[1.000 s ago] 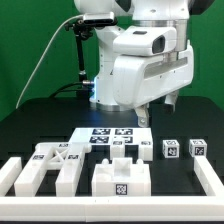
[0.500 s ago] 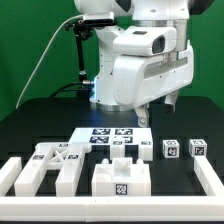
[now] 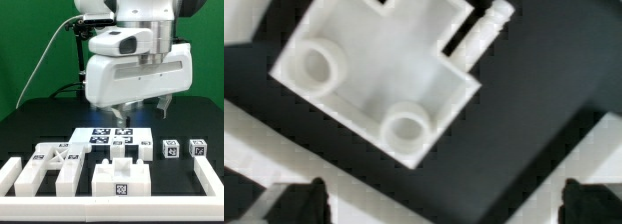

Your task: Assemble chair

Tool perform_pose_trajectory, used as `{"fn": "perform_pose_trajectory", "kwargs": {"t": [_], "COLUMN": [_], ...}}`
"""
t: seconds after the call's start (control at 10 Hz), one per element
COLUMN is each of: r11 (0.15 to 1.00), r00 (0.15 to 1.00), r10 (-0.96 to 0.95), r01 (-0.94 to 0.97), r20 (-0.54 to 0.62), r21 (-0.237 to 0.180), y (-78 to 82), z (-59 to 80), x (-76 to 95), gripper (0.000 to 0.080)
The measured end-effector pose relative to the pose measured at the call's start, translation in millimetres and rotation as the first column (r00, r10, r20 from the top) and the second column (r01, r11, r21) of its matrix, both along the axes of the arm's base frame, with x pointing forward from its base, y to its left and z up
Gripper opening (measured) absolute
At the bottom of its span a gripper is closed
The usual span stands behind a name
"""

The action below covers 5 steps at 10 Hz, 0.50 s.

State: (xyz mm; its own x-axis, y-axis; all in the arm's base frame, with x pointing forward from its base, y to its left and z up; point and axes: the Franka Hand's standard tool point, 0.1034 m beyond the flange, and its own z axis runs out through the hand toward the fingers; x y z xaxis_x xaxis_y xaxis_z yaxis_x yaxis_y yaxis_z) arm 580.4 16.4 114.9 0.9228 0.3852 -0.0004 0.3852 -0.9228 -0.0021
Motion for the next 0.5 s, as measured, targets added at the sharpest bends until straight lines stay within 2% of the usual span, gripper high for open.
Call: {"fn": "perform_pose_trajectory", "kwargs": {"t": [0.2,0.3,0.5], "r11": [0.985,0.956,0.913], "r00": [0.986,0.957,0.915], "r10": [-0.164,-0.289,-0.403], "r01": [0.164,0.29,0.404], "r20": [-0.017,-0.024,-0.033], "r21": [0.047,0.049,0.049], "y": [-23.6,-23.3,-20.5], "z": [-7.1,-7.3,-7.8], "x": [-1.7,-1.9,-2.1], "gripper": [0.0649,0.0649,0.0649]}}
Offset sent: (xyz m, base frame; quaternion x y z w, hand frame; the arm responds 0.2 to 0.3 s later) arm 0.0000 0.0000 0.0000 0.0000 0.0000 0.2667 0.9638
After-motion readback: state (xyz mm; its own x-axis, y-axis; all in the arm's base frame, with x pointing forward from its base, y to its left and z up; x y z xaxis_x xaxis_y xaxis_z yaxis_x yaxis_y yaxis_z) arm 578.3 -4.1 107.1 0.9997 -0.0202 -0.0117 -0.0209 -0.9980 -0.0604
